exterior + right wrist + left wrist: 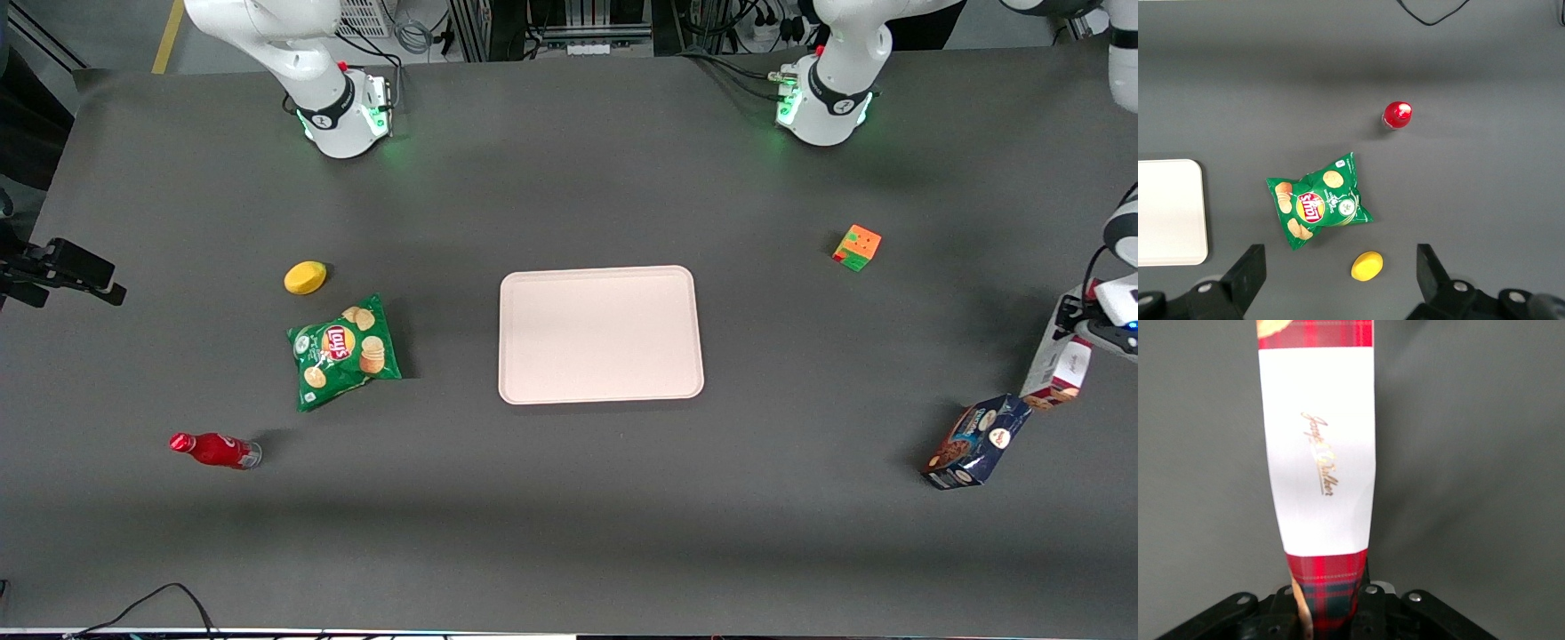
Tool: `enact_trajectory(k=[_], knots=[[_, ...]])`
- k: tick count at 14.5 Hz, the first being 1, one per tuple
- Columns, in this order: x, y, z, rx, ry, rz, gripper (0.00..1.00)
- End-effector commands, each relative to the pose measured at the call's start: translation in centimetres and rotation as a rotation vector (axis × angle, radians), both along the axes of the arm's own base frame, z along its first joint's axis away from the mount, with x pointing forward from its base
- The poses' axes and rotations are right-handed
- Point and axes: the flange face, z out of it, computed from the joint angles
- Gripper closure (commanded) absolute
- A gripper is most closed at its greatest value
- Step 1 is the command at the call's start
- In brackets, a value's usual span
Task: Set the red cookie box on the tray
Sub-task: 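Close the left gripper around the red tartan cookie box, then lift the red cookie box up off the table with the left gripper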
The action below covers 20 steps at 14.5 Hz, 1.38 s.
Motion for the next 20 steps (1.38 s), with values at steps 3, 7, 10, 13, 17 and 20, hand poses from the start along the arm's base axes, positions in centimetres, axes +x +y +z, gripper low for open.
enact_trajectory(k=[3,7,10,13,17,20], knots=[[1.2,-0.2,14.4,-0.056,0.036,0.026,0.91],[0.6,0.6,26.5,-0.027,0.078,0.006,0.91],[0.1,1.6,30.1,0.000,0.084,0.023,0.91],[0.5,0.8,30.5,-0.002,0.075,0.102,0.91],[2.4,-6.0,31.8,-0.041,0.120,0.235,0.90],[4.8,-13.5,32.6,-0.037,0.128,0.348,0.90]])
